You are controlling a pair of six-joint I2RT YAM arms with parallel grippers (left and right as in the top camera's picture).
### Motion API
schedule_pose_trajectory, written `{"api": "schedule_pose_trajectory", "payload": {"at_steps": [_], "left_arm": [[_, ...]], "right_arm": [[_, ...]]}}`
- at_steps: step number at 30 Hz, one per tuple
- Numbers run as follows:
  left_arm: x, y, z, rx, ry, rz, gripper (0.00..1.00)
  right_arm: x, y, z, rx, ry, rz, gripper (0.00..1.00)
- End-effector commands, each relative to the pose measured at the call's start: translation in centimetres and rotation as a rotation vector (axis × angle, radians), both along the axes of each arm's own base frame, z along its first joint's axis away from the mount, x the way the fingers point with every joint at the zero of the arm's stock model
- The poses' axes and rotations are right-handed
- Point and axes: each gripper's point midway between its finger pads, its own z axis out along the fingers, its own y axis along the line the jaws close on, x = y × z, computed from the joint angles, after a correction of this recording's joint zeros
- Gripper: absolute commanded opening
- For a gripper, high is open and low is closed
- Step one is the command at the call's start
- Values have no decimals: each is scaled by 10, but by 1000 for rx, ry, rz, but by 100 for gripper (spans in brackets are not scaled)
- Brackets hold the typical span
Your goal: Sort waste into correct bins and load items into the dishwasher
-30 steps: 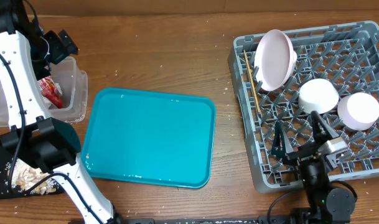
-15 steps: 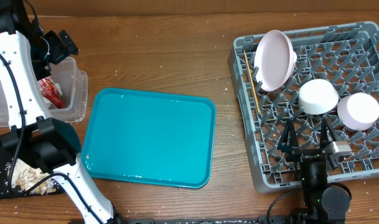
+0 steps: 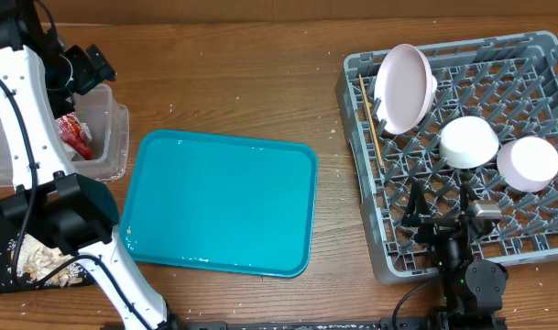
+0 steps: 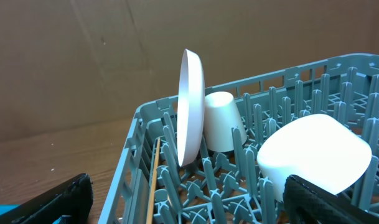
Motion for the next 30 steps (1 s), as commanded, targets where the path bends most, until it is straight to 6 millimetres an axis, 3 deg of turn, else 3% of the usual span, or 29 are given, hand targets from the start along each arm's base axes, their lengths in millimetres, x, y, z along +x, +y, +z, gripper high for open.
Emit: {"api": "schedule_pose_trajectory", "payload": {"at_steps": [1,18,22,26,30], "left_arm": [[2,-2,8,15,-22,-21,100],[2,-2,8,16,-22,-22,100],[-17,-5,7,18,48,-23,100],[-10,-31,22,73,-92,-133,100],[-23,-82,33,152,-283,-283,100]], "right_arm": [[0,-2,-2,-6,-2,-7,100],[0,-2,-2,-6,-2,-7,100],[0,-2,-2,-6,-2,-7,100],[0,-2,-2,-6,-2,-7,100],[0,-2,-2,-6,-2,-7,100]]}}
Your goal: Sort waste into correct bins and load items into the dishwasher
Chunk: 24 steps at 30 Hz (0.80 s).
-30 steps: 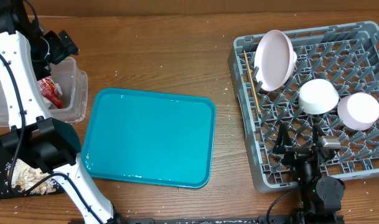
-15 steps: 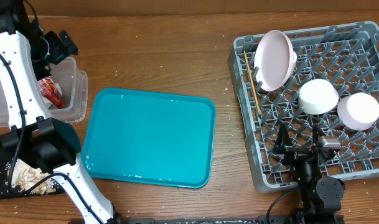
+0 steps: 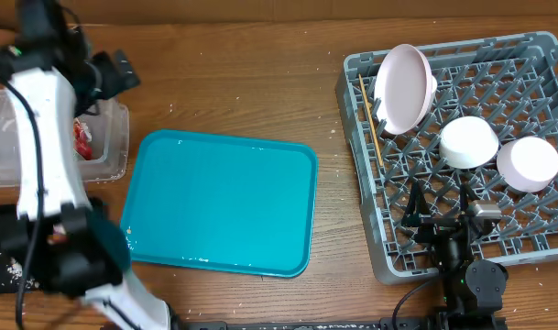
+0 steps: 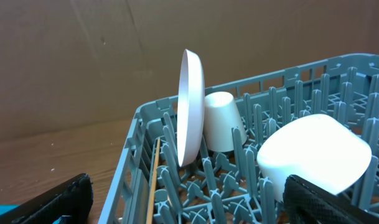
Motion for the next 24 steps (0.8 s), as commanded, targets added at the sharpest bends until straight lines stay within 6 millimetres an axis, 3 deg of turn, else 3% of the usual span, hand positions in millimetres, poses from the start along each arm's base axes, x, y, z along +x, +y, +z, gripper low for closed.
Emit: {"api": "schedule_pose_trajectory", "payload": {"at_steps": [1,2,4,8,12,16,24], "left_arm": [[-41,-53,29,63,-131,-154,100],[-49,-60,29,68,-145,-174,100],[-88,-76,25,79,-193,-209,100],[-155,-82,10,88,-241,-204,100],[-195,-85,7,113,-329,-198,100],[-208,-84,5,152,-470,-184,100],[-192,-109,-14,106,-893,-258,100]], "right_arm": [[0,-2,-2,-6,-4,-8,100],[0,-2,-2,-6,-4,-8,100],[0,-2,-2,-6,-4,-8,100],[0,-2,-2,-6,-4,-8,100],[0,-2,-2,-6,-4,-8,100],[0,-2,-2,-6,-4,-8,100],[0,-2,-2,-6,-4,-8,100]]}}
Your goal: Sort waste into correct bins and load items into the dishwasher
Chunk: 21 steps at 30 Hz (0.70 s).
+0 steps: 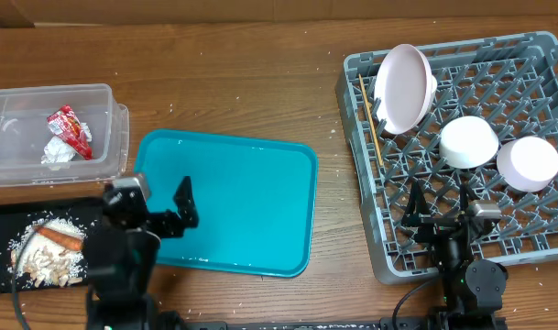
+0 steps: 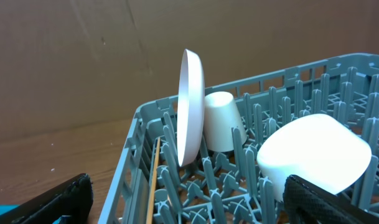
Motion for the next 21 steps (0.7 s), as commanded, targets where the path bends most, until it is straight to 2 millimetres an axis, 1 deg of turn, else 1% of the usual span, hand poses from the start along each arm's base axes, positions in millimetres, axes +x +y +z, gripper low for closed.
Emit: {"api": "schedule_pose_trajectory", "payload": {"at_steps": [1,5,8,12,16,19,21], "left_arm": [[1,-11,-13,-44,-138,-49,100],[-1,-17,-21,-38,-243,-66,100],[-4,-17,-27,-32,-292,-61,100],[-8,-14,-28,-28,-303,-42,100],[-13,-10,-33,-25,-289,-18,100],[-13,-9,-43,-25,-250,-9,100],[-13,0,-44,-14,-244,44,100]], "right_arm": [[0,-2,-2,-6,-4,-8,100],[0,-2,-2,-6,-4,-8,100],[0,-2,-2,-6,-4,-8,100],[0,-2,-2,-6,-4,-8,100],[0,-2,-2,-6,-4,-8,100],[0,-2,-2,-6,-4,-8,100],[0,-2,-2,-6,-4,-8,100]]}}
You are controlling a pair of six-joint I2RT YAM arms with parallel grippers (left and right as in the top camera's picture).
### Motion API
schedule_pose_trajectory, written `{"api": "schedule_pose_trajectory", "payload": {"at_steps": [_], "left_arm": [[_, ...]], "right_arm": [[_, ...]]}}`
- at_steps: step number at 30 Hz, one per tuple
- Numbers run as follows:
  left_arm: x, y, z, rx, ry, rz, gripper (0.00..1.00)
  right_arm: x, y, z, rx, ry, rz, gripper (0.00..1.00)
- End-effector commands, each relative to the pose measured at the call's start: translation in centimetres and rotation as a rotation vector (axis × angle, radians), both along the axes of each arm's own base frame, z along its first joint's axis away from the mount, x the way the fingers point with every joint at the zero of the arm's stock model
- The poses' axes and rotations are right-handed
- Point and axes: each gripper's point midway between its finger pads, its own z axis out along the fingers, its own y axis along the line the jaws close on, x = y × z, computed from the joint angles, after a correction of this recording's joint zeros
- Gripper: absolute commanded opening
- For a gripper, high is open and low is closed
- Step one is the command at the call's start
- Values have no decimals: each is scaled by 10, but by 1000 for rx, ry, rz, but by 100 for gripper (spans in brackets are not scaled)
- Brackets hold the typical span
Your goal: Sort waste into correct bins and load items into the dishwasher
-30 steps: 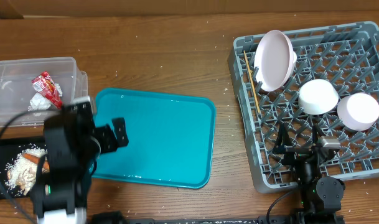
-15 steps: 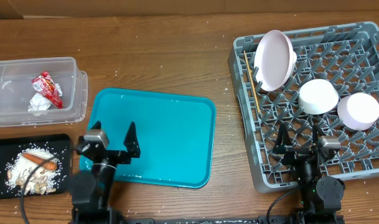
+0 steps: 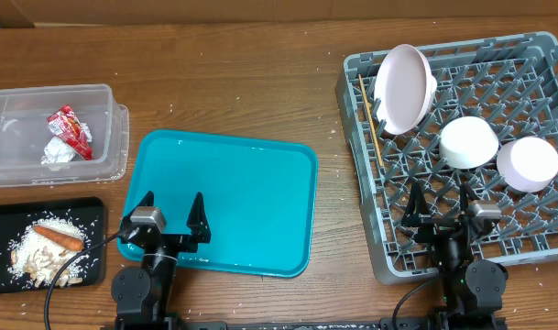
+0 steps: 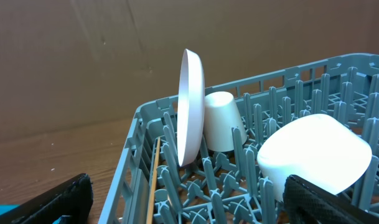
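The grey dish rack (image 3: 535,234) on the right holds an upright pink plate (image 3: 404,87), a white bowl (image 3: 469,142), a second bowl (image 3: 528,163) and a wooden chopstick (image 3: 370,124). My right gripper (image 3: 438,206) stands open over the rack's front edge. Its wrist view shows the plate (image 4: 190,112), a white cup (image 4: 221,121), the bowl (image 4: 313,152) and the chopstick (image 4: 154,180) beyond the open gripper (image 4: 188,205). My left gripper (image 3: 171,213) is open at the front edge of the bare teal tray (image 3: 233,192).
A clear bin (image 3: 114,137) at far left holds a red wrapper (image 3: 70,130) and crumpled paper (image 3: 57,151). In front of it, a black tray carries rice and a sausage (image 3: 59,236). Brown wooden table all round.
My left gripper has shifted a little right along the tray's front edge and now sits square to it, open. The right arm and the rack's contents are unchanged.
My left arm first reached over the clear bin at far left, and was still above it a second later. Then it was back near the tray's front left corner, and now rests at the tray's front edge. The right gripper stayed open over the rack throughout.
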Motion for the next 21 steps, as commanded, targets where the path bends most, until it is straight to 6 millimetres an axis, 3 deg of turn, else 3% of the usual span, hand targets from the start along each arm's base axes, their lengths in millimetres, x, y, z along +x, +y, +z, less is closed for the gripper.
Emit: {"api": "schedule_pose_trajectory", "payload": {"at_steps": [1,21], "left_arm": [[0,13,-2,4,3,82,100],[0,18,-3,58,4,109,100]], "right_arm": [[0,-2,-2,-5,-4,-8,100],[0,-2,-2,-5,-4,-8,100]]}}
